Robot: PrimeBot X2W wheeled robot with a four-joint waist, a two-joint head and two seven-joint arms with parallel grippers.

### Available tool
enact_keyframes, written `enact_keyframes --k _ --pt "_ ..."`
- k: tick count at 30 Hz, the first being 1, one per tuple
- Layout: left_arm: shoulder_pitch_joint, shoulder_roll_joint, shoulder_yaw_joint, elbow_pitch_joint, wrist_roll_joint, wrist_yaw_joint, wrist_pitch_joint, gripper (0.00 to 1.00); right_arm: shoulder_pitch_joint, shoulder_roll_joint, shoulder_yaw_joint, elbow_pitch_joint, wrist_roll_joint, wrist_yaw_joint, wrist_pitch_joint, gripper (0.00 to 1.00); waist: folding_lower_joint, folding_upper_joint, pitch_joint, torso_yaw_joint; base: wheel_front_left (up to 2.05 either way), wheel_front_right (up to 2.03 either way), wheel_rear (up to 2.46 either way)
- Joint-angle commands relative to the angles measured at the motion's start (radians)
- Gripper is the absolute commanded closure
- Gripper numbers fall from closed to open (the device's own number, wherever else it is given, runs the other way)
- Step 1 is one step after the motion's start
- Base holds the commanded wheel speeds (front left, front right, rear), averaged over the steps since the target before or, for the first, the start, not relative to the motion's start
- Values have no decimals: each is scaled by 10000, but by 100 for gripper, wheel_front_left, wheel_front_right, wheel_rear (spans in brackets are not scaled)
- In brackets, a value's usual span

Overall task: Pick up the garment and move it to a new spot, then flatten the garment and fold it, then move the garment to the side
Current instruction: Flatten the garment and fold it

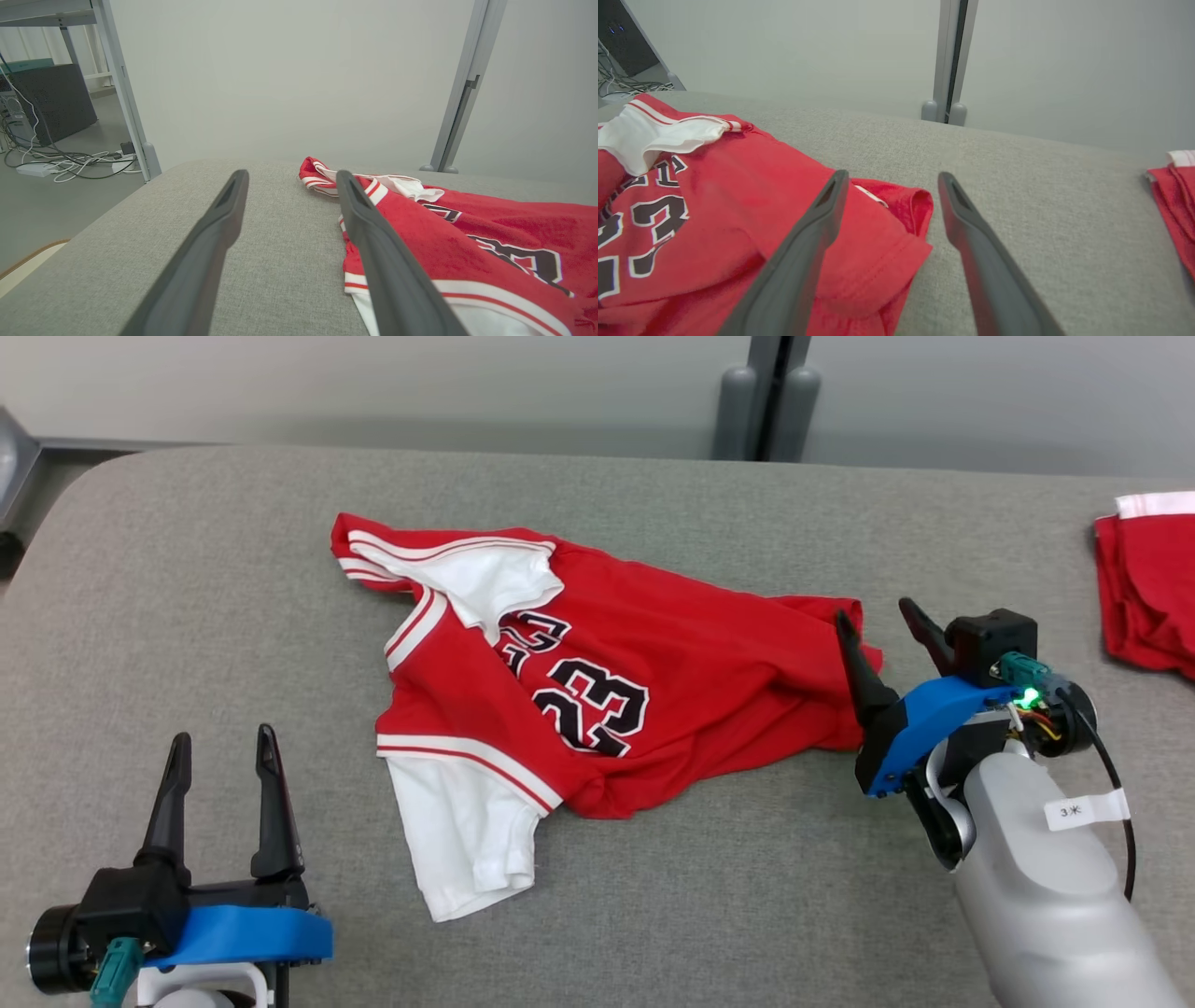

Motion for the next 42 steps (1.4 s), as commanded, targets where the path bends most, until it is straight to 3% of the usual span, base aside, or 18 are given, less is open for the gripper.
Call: enact_keyframes --k 1,13,14,15,16,25,37,42 --pt "-122 -18 -31 20 -40 -35 -22 0 -185 -93 -34 210 -31 2 31 0 -1 0 146 141 0 0 0" --pt "-514 -27 -413 143 -275 63 -24 0 -1153 139 -184 3149 421 2 -83 0 -1 0 617 458 0 0 0" --pt "-530 -27 -449 174 -296 65 -24 0 -1203 175 -114 3302 477 4 -64 28 -1 0 627 474 0 0 0" --pt "-537 -27 -463 215 -301 64 -22 0 -1242 219 -24 3409 572 4 -120 97 -1 0 629 485 0 0 0" --pt "-561 -27 -470 244 -310 61 -22 0 -1263 255 57 3483 653 4 -179 100 -1 0 625 493 0 0 0" --pt "-283 -28 -386 362 -335 69 -22 0 -615 316 881 2627 1375 4 -820 100 -1 0 139 174 0 0 0" --pt "349 -26 -216 271 -253 70 -24 0 3012 -204 1883 -3099 2361 4 -830 100 -1 0 -732 -838 0 0 0" --pt "417 -25 -146 312 -235 22 -22 0 4282 -147 1827 -5637 2365 4 -179 100 -1 0 -887 -1139 0 0 0"
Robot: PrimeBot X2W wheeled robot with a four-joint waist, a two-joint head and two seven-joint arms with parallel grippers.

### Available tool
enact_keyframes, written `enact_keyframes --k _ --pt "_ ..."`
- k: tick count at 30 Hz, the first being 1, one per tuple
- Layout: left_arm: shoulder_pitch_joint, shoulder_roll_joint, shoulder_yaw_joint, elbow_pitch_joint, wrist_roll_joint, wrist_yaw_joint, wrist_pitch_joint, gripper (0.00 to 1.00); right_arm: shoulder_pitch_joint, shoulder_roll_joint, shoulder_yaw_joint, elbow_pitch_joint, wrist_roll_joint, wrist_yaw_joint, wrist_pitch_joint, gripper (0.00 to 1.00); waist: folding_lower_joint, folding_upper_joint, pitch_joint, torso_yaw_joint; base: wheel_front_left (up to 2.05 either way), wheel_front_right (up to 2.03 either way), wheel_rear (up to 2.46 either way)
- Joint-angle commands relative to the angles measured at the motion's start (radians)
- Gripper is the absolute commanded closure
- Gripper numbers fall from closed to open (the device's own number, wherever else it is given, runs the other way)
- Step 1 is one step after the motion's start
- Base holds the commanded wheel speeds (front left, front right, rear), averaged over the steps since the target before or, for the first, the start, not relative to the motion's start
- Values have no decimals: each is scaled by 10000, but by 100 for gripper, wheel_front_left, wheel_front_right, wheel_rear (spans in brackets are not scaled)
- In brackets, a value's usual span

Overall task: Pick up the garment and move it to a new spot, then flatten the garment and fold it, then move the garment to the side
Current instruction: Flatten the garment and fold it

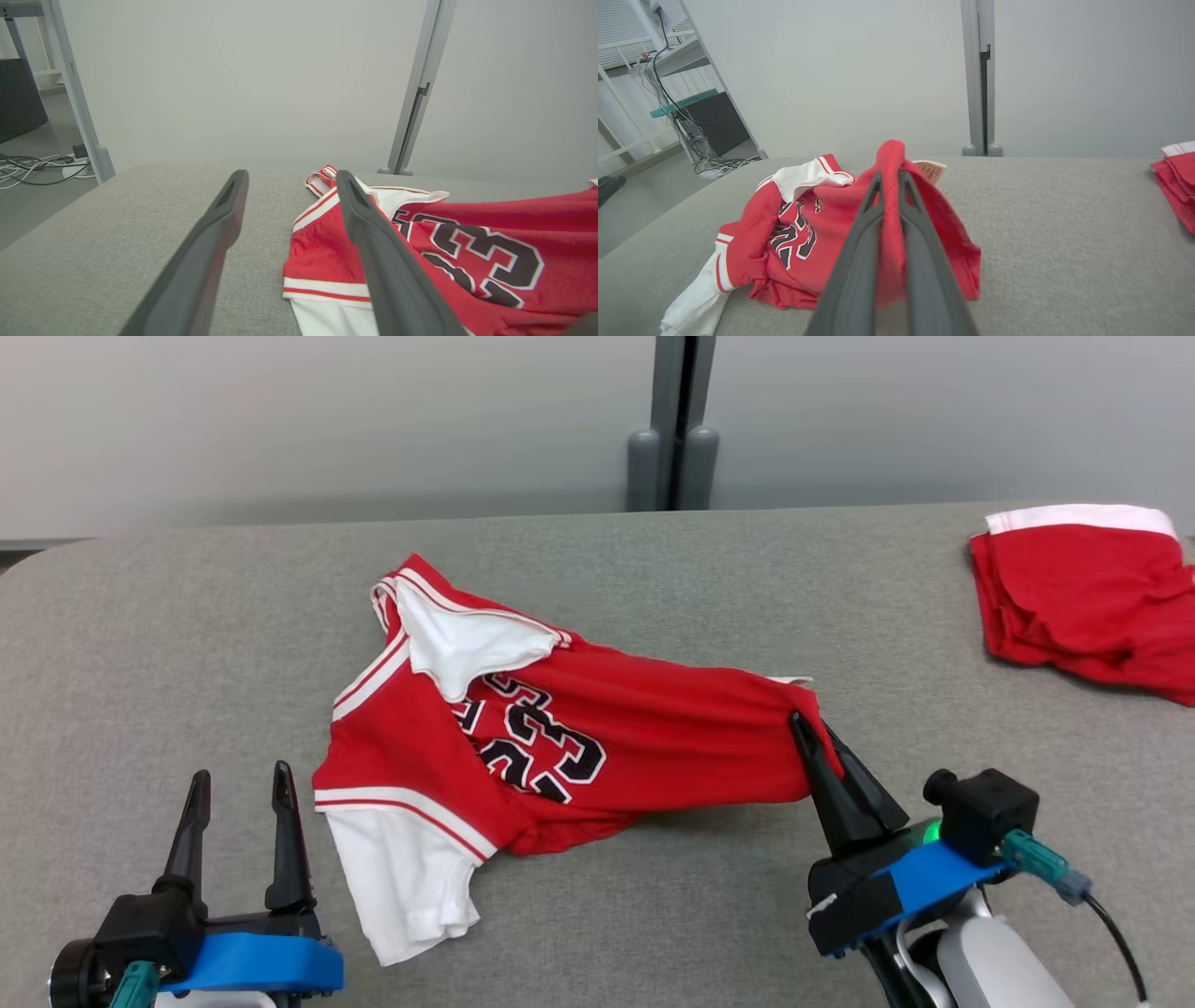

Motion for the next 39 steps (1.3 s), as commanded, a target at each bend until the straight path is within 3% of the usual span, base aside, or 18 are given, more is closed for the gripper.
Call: enact_keyframes --k 1,10,15,25,38,39 --pt "52 -20 61 -17 10 -14 -22 0 371 14 -80 -663 -88 6 215 100 2 1 -85 -130 0 0 0" --pt "89 -17 48 -122 78 13 -22 0 1840 316 -595 -5711 -466 6 2350 100 2 1 -92 -373 0 0 0" --pt "-24 -17 63 -90 59 -27 -22 0 2224 440 -856 -6658 -532 6 3044 100 2 1 -61 -337 0 0 0" --pt "-56 -18 53 -97 -4 9 -22 0 1512 491 -1308 -5210 -527 6 2538 100 2 1 -9 -97 0 0 0" --pt "-339 -18 -181 -37 -64 -35 -24 0 -2040 -1 -1642 252 -968 6 620 100 2 1 188 608 0 0 0" --pt "-339 -18 -181 -37 -64 -35 -24 0 -2040 -1 -1642 252 -968 6 620 100 2 1 188 608 0 0 0"
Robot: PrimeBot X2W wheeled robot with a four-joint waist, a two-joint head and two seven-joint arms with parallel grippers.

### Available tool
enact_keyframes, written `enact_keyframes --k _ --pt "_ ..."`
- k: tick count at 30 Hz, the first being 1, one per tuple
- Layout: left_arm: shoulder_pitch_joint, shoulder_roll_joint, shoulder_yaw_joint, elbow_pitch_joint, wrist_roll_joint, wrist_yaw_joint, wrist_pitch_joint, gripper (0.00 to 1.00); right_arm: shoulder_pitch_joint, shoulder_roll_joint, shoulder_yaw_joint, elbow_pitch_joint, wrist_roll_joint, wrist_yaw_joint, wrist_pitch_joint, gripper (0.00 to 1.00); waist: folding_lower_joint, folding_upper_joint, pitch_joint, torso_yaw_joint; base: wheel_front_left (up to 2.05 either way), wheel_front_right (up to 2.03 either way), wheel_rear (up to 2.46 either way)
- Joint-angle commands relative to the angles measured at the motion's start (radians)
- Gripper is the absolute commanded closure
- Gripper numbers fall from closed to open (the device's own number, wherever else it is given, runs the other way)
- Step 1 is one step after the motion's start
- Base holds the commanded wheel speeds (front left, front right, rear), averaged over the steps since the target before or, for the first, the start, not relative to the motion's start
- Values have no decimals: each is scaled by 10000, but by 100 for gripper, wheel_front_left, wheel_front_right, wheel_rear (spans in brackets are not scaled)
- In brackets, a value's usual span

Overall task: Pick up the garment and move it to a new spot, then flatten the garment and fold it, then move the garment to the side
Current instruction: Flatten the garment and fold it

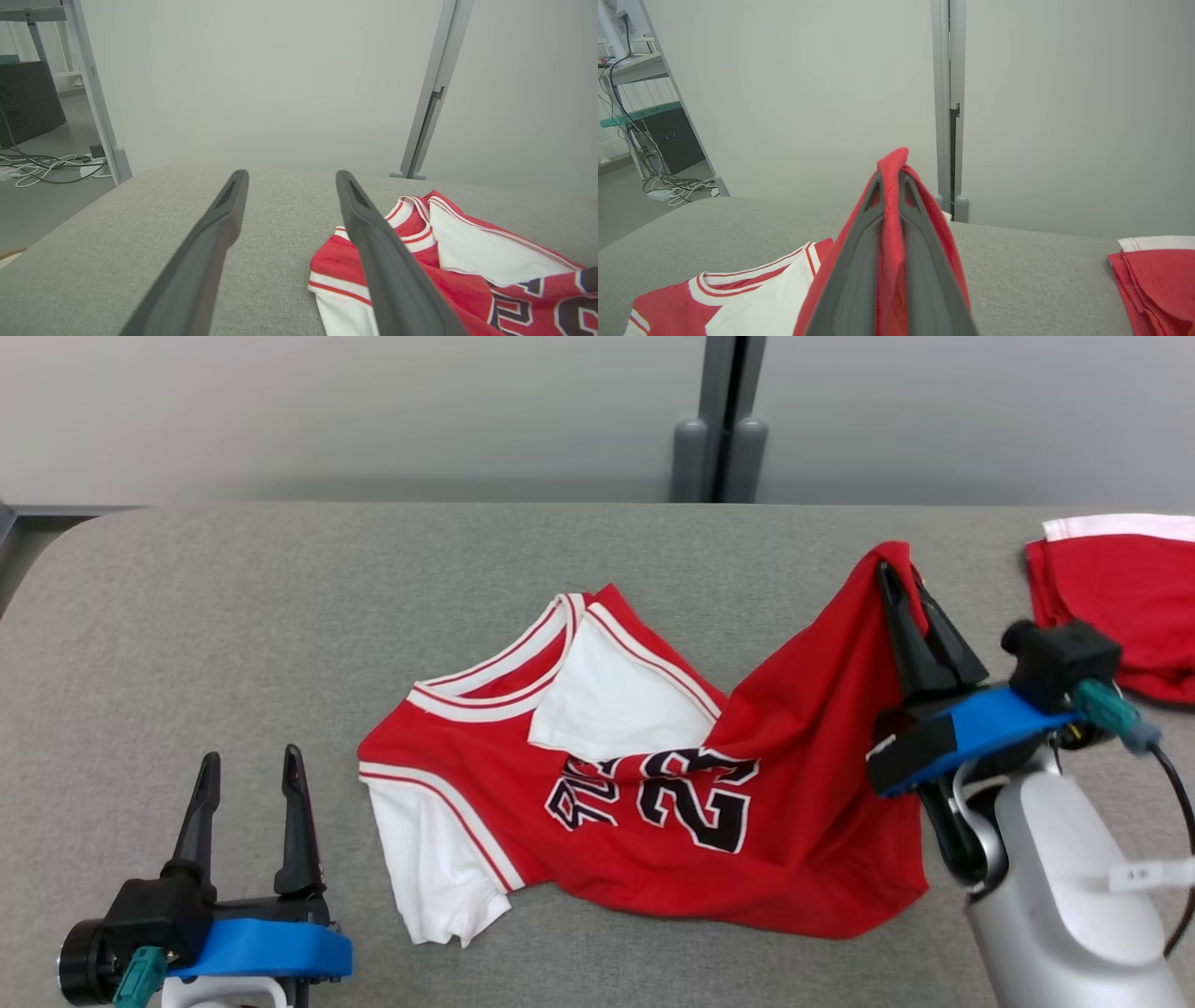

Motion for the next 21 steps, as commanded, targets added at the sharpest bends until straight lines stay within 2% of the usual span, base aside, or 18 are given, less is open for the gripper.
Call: enact_keyframes --k 1,11,20,21 --pt "-163 -18 -42 18 -68 -7 -25 0 -294 -51 14 272 -64 6 -51 100 -1 0 95 118 0 0 0" --pt "-523 -19 -313 129 -166 -53 -24 0 -3112 -544 -225 4681 -588 6 -967 100 -1 0 576 919 0 0 0" --pt "-879 -18 -511 179 -295 -79 -25 0 -5000 -708 -845 7389 -1080 4 -1212 100 -1 0 1049 1241 0 0 0" --pt "-910 -19 -549 189 -300 -81 -25 0 -5108 -698 -946 7621 -1137 4 -1217 54 -1 0 1086 1251 0 0 0"
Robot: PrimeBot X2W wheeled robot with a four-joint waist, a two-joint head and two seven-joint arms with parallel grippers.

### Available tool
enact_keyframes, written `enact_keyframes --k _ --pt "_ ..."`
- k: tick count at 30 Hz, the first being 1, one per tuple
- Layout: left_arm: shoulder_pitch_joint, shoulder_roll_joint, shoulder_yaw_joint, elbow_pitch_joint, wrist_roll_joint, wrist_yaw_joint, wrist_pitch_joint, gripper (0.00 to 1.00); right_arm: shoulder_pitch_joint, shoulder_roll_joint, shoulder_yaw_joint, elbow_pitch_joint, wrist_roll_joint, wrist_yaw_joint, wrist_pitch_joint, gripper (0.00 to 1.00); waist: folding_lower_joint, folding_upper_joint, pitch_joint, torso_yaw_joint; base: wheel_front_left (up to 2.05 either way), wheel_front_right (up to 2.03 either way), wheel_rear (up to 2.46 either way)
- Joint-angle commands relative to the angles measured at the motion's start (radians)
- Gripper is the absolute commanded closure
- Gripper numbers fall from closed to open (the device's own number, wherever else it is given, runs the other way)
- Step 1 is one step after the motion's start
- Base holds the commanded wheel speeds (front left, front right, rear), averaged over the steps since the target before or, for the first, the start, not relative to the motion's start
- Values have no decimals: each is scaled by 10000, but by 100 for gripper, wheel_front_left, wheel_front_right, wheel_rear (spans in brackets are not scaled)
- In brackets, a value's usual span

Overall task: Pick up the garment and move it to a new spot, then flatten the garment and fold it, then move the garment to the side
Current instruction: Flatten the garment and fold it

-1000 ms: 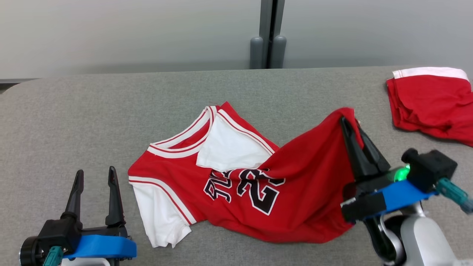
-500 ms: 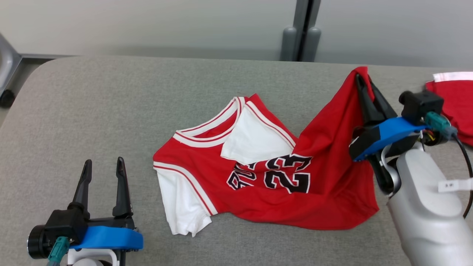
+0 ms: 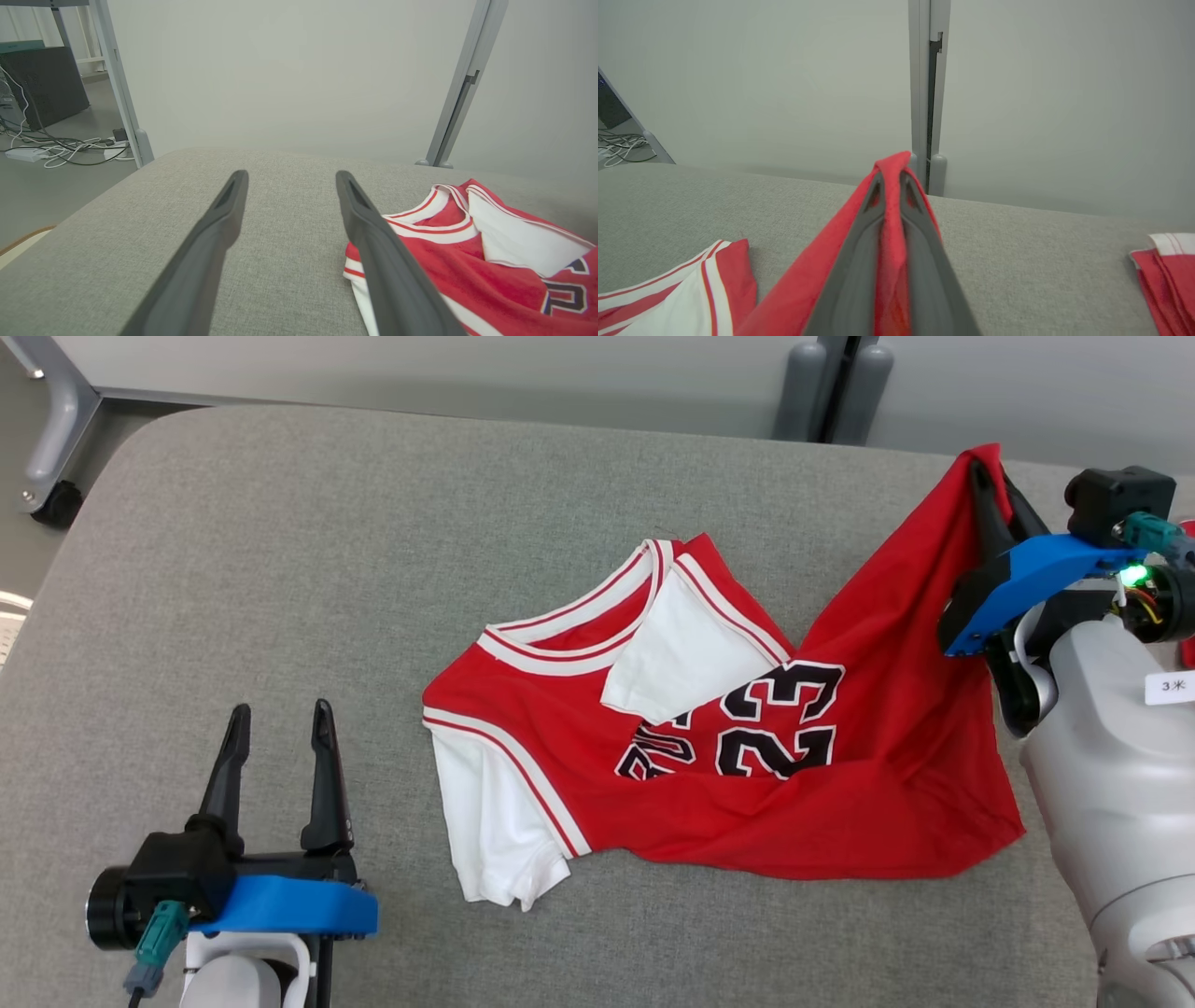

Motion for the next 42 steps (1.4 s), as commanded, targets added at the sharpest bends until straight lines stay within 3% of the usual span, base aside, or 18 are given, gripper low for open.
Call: enact_keyframes --k 1,5,10,22,28,36,42 --pt "-188 -19 -16 -2 -36 -56 -24 0 -157 -4 -83 247 -87 2 -43 0 -1 -1 54 26 0 0 0" --pt "-227 -19 -45 -2 -28 27 -24 0 -233 189 -126 311 -300 2 -52 0 -1 -1 82 -100 0 0 0" --pt "-55 -18 113 -11 108 62 -24 0 657 342 -75 -724 -187 2 -49 0 -1 -1 -66 -544 0 0 0" --pt "527 -21 627 -42 428 -46 -24 0 4166 121 235 -5212 563 2 -49 0 -1 -1 -750 -1690 0 0 0" --pt "731 -18 857 -65 542 -77 -24 0 6113 299 315 -6883 657 2 -51 0 -1 -1 -957 -2066 0 0 0" --pt "856 -16 1005 -13 589 -125 -25 0 8314 767 611 -7701 405 2 -51 0 -1 -1 -1122 -2238 0 0 0" --pt "895 -16 967 -2 613 -152 -25 0 8702 893 810 -7497 442 2 -51 0 -1 -1 -1205 -2220 0 0 0"
